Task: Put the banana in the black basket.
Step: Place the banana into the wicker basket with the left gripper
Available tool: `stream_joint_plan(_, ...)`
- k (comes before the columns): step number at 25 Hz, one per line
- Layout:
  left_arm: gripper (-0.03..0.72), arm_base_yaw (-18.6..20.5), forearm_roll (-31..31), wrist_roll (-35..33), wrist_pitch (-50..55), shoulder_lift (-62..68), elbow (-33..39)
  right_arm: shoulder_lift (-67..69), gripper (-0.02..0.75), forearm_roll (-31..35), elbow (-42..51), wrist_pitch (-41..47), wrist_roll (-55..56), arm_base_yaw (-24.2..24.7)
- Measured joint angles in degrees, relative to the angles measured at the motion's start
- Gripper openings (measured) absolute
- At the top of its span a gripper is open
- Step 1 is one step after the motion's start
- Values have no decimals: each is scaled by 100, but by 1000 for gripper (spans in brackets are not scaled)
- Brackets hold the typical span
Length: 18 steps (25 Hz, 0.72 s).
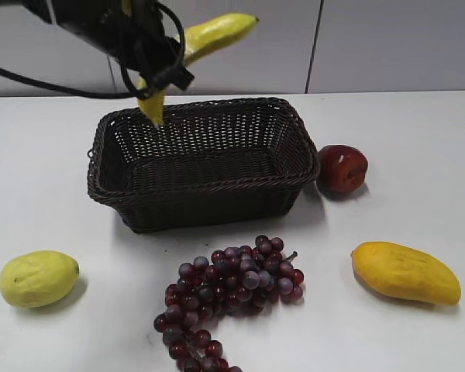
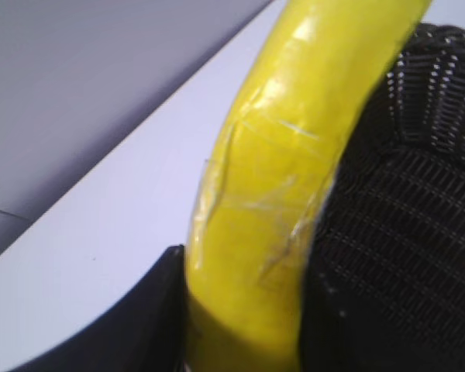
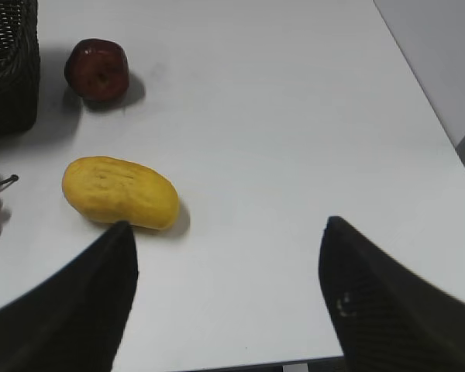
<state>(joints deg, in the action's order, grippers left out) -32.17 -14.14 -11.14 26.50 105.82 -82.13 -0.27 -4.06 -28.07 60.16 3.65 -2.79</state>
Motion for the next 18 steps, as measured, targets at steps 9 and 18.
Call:
stream_joint_plan(9, 312, -164, -52, 0, 277, 826, 0, 0, 584, 0, 0, 0, 0, 0)
stream_joint_plan(18, 462, -164, -198, 0, 409, 966, -6, 0, 584, 0, 0, 0, 0, 0)
